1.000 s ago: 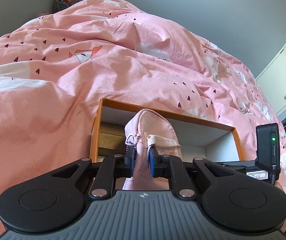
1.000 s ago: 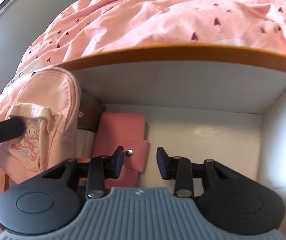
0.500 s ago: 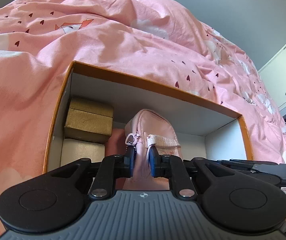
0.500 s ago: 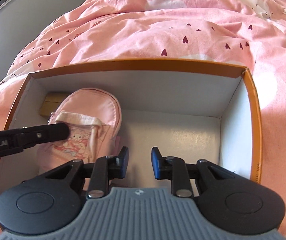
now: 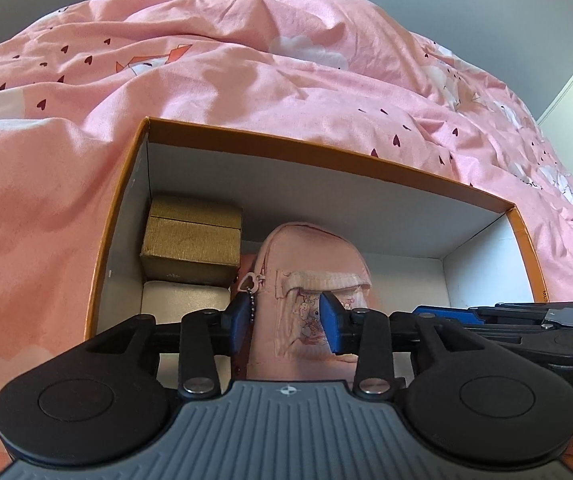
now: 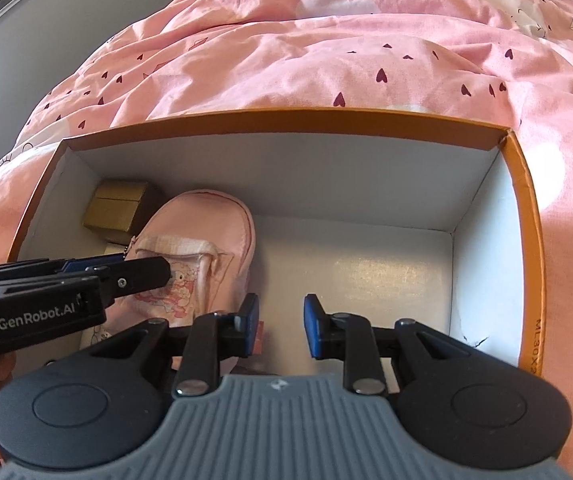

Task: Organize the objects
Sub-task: 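Lower the backpack into the box with the left tool while the right tool releases the wallet, then open the left tool to release the backpack and withdraw both tools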

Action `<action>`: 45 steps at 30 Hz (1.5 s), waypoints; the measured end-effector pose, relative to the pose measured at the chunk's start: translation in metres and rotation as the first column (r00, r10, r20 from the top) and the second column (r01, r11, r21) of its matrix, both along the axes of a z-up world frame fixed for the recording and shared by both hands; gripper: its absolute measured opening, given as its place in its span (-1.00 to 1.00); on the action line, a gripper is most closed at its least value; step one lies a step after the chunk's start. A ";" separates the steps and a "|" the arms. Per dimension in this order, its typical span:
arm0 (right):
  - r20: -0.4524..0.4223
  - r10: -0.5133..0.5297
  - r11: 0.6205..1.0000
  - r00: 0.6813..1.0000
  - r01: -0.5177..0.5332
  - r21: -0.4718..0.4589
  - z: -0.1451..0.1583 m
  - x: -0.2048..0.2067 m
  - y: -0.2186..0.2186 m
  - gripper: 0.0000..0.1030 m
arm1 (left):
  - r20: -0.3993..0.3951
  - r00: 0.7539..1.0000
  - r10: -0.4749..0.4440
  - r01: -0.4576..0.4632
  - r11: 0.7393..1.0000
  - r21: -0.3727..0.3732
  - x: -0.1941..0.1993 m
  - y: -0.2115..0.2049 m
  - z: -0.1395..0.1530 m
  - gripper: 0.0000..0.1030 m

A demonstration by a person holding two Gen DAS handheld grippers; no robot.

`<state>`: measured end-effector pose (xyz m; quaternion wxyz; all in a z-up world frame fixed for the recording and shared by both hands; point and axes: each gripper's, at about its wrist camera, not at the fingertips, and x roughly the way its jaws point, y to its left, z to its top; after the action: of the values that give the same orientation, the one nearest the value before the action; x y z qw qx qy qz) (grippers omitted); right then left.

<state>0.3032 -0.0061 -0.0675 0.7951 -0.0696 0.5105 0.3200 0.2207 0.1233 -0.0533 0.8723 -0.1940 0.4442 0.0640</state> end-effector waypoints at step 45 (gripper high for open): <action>0.233 -0.002 0.985 0.973 -0.038 0.166 0.094 -0.108 -0.059 0.44 | 0.212 0.969 -0.129 0.111 0.989 0.093 -0.109 -0.053 0.088 -0.10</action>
<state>0.1950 -0.0648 0.0263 0.8494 -0.0433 0.3844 0.3591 0.1117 0.0707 0.0347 0.9251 -0.1372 0.3540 0.0072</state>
